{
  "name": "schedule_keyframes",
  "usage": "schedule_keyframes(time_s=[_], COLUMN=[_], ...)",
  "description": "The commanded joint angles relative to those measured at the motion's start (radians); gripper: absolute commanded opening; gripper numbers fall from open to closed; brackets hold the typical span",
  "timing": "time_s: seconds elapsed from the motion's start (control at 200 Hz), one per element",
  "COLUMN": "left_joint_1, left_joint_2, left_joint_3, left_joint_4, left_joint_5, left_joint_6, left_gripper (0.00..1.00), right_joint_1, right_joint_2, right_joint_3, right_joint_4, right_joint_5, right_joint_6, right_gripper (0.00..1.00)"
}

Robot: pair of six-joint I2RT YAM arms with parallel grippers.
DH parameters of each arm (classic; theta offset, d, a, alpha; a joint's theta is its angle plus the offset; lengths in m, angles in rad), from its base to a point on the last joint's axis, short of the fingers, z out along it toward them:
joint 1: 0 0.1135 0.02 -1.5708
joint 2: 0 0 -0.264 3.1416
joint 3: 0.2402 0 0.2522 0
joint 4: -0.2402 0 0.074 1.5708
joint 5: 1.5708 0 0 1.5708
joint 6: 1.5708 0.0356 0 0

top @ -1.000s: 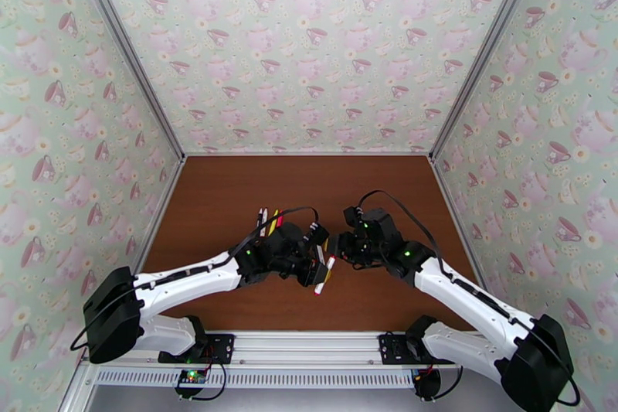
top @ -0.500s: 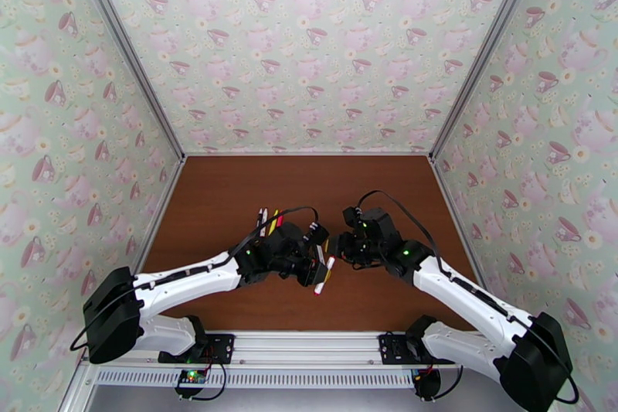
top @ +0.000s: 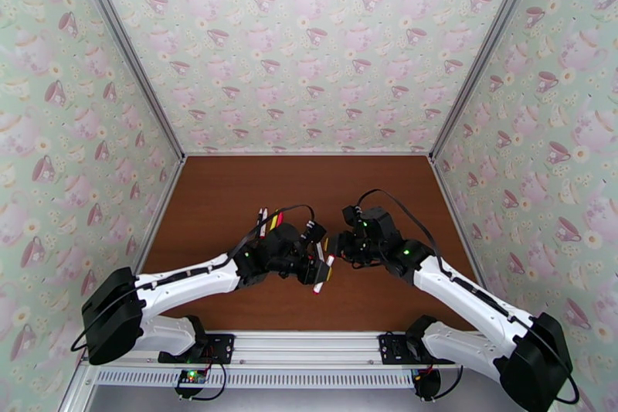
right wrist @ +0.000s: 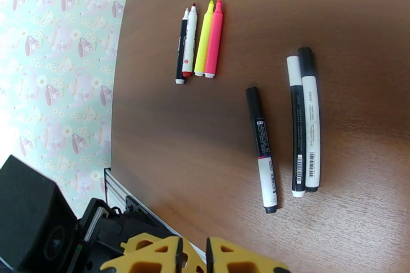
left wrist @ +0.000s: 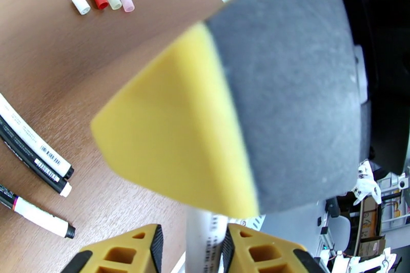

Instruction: Open the pen caps

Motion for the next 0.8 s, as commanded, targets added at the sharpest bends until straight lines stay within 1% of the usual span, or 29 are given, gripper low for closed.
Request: schedule_keyframes(time_s=[0.0, 0.285, 0.411, 0.561, 0.796], left_joint_1=[0.007, 0.005, 0.005, 0.005, -0.017], left_joint_2=[0.004, 0.032, 0.028, 0.013, -0.005], left_joint_3=[0.0, 0.006, 0.006, 0.008, 0.023], left_joint_4=[0.039, 0.049, 0.035, 0.015, -0.06], left_joint_5=[0.041, 0.052, 0.029, 0.003, -0.068], left_joint_6=[-0.015, -0.02, -0.019, -0.008, 0.03], left_gripper=[0.37, 0.35, 0.27, 0.11, 0.06], right_joint_1=[0.005, 0.005, 0.006, 0.004, 0.006], right_joint_2=[-0.019, -0.026, -0.023, -0.028, -0.047], right_joint_3=[0.023, 0.019, 0.018, 0.013, 0.034], right_joint_4=[0.022, 0.029, 0.031, 0.03, 0.005], right_joint_5=[-0.027, -0.028, -0.027, -0.011, 0.064], right_joint_6=[0.016, 0.022, 0.023, 0.033, 0.058], right_gripper=[0.12, 0.12, 0.11, 0.11, 0.09])
